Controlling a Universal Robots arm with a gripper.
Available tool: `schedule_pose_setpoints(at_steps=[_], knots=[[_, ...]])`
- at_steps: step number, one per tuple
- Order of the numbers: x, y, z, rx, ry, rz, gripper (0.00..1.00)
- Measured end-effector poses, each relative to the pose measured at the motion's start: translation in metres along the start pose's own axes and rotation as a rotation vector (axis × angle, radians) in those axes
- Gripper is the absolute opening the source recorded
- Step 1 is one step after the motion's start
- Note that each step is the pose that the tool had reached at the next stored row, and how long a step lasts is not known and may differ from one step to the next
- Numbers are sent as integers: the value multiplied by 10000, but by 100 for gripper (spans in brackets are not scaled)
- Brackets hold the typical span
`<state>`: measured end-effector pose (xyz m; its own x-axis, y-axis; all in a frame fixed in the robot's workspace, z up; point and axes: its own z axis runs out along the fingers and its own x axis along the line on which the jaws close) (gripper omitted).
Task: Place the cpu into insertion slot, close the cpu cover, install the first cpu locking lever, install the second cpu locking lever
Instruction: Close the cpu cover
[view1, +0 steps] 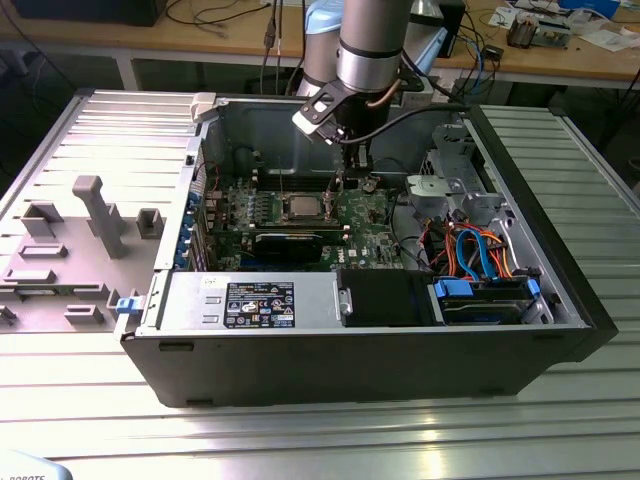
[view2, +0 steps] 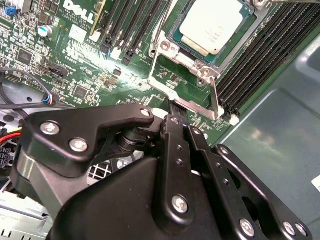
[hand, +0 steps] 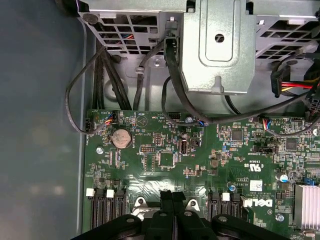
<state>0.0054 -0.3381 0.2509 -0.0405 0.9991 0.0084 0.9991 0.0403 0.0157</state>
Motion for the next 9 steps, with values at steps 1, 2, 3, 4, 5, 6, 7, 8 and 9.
schedule_pose_setpoints(at_steps=[1,2,3,4,5,6,7,8,9], knots=[[0,-3,0,0,1,2,11],[0,-5,0,0,1,0,11],[0,-7,0,0,0,0,11],[0,-7,0,0,1,-1,11],[0,-11,0,0,0,1,11],[0,-11,0,0,0,0,11],[0,-12,0,-1,0,-1,11],[0,-15,0,0,0,1,11],[0,-16,0,0,0,0,11]])
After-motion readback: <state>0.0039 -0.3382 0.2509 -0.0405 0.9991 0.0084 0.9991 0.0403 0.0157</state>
